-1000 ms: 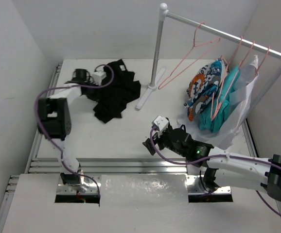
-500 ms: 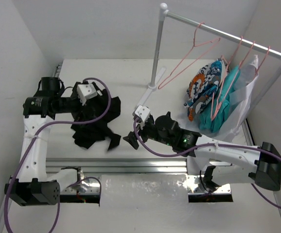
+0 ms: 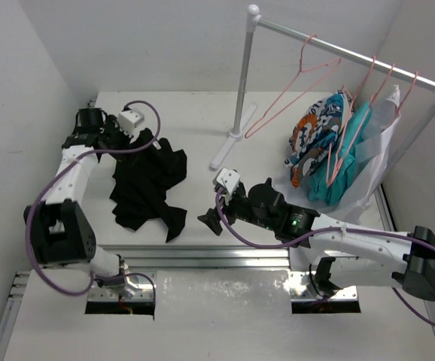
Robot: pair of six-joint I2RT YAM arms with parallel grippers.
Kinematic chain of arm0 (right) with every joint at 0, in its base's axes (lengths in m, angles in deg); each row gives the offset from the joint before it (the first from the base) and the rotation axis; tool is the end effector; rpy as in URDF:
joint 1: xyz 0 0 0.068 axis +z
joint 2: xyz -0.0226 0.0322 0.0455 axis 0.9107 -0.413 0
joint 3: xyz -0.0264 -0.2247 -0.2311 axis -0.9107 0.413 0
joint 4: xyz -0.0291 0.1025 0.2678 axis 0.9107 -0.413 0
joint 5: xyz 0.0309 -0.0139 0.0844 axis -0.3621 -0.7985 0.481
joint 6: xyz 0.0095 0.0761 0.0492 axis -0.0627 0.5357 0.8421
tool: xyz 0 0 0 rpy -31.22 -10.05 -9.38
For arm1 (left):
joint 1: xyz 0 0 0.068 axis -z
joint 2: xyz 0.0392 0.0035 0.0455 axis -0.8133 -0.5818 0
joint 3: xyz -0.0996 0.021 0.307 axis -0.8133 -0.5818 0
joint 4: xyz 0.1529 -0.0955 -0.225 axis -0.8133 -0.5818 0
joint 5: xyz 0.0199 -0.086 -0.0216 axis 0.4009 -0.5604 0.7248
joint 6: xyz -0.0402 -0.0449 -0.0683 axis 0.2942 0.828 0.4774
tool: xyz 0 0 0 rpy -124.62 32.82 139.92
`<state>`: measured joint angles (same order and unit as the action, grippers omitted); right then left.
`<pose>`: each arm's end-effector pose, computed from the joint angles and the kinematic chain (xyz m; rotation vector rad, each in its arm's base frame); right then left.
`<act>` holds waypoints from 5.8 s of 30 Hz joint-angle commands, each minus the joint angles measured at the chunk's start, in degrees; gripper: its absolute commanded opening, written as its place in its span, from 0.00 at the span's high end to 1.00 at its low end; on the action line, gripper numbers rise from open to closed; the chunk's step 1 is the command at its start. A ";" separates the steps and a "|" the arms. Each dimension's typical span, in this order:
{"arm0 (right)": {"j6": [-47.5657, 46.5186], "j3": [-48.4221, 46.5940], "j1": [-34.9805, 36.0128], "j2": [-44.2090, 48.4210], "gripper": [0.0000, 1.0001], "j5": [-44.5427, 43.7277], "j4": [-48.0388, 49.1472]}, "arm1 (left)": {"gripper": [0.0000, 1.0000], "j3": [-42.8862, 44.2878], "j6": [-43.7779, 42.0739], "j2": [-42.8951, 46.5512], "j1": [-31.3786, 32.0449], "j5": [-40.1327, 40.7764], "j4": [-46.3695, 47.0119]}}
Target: Place the shirt on the hanger
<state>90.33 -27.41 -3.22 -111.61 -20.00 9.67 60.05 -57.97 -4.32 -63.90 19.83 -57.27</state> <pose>0.1486 0.2726 0.3094 -0.8086 1.6958 0.8092 0.3531 0.0224 0.3321 0.8106 2.1097 -0.0838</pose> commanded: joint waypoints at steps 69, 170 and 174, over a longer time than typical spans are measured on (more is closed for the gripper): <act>-11.34 -39.70 -10.09 -29.24 0.25 27.35 1.84 | 1.00 7.06 -16.46 21.16 2.35 -38.73 -13.29; -8.01 -12.55 -6.93 -5.51 0.58 13.25 -0.35 | 1.00 6.98 -11.53 22.04 7.19 -7.97 -7.31; -7.49 -14.39 -6.93 -10.60 0.47 16.20 1.14 | 1.00 6.71 -13.74 22.74 7.19 -10.69 -12.05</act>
<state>83.17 -38.73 -10.26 -119.54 -5.68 6.85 65.30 -66.89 15.29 -56.29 12.77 -67.54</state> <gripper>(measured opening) 0.454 0.010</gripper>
